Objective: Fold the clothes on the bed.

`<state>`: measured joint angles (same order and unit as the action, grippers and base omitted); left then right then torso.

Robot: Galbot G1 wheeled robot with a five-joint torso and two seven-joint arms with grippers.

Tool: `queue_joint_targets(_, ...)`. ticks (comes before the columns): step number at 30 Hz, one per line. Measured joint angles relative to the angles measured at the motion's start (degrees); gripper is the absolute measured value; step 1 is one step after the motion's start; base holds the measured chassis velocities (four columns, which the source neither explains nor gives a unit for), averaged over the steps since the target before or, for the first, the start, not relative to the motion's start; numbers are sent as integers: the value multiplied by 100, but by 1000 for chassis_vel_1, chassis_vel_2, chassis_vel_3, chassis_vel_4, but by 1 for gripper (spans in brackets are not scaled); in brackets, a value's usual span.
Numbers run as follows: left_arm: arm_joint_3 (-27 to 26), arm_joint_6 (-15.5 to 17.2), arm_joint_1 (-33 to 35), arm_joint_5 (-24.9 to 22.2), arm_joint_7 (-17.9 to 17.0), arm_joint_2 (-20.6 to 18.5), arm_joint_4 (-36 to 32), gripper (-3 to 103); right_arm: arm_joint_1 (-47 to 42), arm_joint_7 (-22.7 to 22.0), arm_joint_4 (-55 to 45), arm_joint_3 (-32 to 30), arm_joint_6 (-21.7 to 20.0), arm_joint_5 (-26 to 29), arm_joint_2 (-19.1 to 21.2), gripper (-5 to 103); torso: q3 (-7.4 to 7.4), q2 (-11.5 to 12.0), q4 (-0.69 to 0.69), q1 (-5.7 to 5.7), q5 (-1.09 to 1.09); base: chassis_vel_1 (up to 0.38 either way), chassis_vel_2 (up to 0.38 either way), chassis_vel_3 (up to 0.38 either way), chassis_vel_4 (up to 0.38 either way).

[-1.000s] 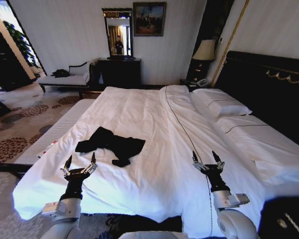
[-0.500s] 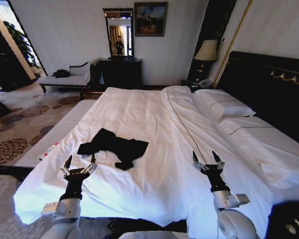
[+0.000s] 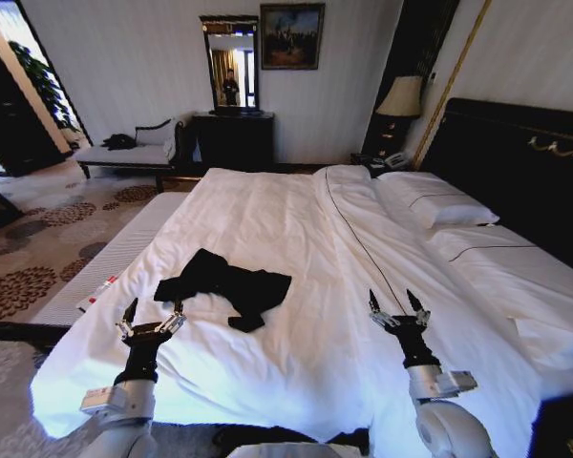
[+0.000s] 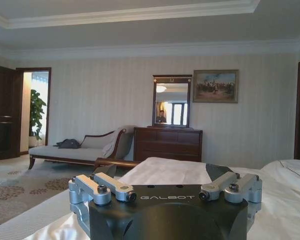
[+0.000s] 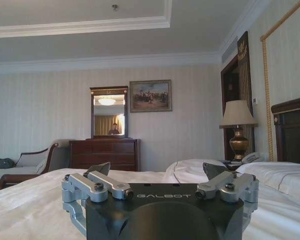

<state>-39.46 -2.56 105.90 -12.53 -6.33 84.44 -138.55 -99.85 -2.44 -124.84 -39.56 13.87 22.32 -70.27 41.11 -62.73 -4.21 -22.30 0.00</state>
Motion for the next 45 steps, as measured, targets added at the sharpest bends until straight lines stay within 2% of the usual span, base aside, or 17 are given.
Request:
queue_joint_targets(37,-37,-4,-47,-11,-2,-46,107,100,97,3,154,114,9,-40,5,100,0,0,0,0,0,22,102,-23,-106)
queue_joint_targets(45,-7,5,-137,20,-4,-37,284,100,240,44,326,249,234,-164,-28,100,0,0,0,0,-1,25,69,-20,-73)
